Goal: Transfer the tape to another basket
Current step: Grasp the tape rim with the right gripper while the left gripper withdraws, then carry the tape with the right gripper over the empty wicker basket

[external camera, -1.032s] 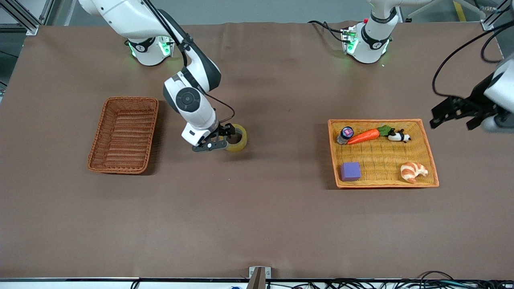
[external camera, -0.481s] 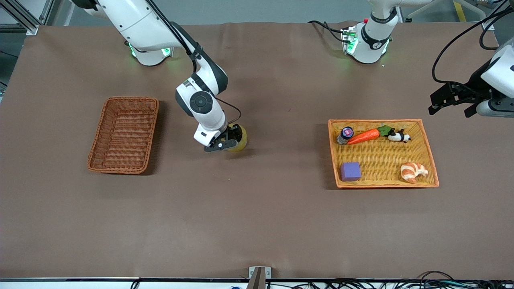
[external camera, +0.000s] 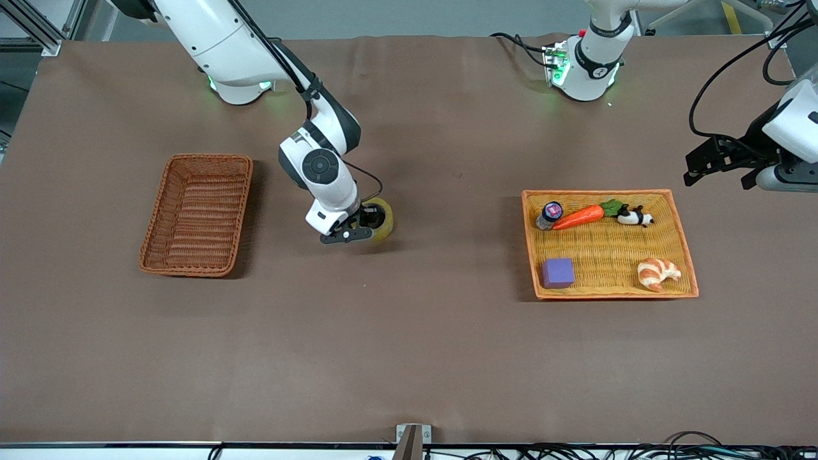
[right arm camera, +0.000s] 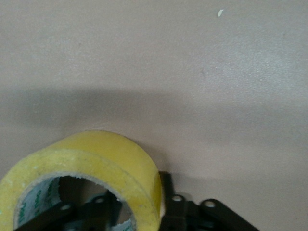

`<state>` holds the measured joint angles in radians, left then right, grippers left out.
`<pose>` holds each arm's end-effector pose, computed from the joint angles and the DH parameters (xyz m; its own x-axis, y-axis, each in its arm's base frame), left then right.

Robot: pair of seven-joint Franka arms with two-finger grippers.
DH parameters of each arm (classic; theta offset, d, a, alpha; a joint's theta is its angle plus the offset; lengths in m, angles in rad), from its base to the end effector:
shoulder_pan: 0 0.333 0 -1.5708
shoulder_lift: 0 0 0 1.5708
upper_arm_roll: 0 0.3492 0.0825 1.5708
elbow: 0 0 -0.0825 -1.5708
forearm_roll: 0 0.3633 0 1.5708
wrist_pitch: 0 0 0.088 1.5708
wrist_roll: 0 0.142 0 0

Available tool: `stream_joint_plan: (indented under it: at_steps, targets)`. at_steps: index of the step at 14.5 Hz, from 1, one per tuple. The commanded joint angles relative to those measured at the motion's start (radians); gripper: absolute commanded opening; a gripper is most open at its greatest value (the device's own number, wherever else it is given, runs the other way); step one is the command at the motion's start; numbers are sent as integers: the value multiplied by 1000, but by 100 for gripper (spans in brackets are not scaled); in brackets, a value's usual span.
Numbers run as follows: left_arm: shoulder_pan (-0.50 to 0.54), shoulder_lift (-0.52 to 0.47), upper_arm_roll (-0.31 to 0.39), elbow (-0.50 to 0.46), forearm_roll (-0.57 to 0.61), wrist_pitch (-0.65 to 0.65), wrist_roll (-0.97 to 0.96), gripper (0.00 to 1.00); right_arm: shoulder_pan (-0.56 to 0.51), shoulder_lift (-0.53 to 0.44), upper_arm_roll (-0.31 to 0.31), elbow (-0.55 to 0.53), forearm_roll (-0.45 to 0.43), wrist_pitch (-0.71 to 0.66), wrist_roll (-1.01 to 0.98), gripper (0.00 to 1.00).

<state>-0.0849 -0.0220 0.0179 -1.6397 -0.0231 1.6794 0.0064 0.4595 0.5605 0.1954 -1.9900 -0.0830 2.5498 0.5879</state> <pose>0.5368 -0.0390 0.6130 0.9956 -0.0707 0.0618 -0.0722 -0.9971 0.0231 0.4908 0.3718 0.1932 0.9941 0.1062 -0.0201 0.1050 -0.9930 -0.0543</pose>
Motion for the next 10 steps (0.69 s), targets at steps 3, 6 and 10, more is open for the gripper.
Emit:
stream_joint_plan:
  at_steps: [3,6,10]
  targets:
    - [-1,-4,4,-5,23,0,-3,100,-38,-84,10,83,-21,-239,46,0]
    - [-1,-1,2,-3,23,-4,-3,100,-125,-252,7,82,-15,-420,-14,0]
    - [-1,-1,4,1,23,-9,-5,100,-223,-396,-116,69,2,-617,-314,0]
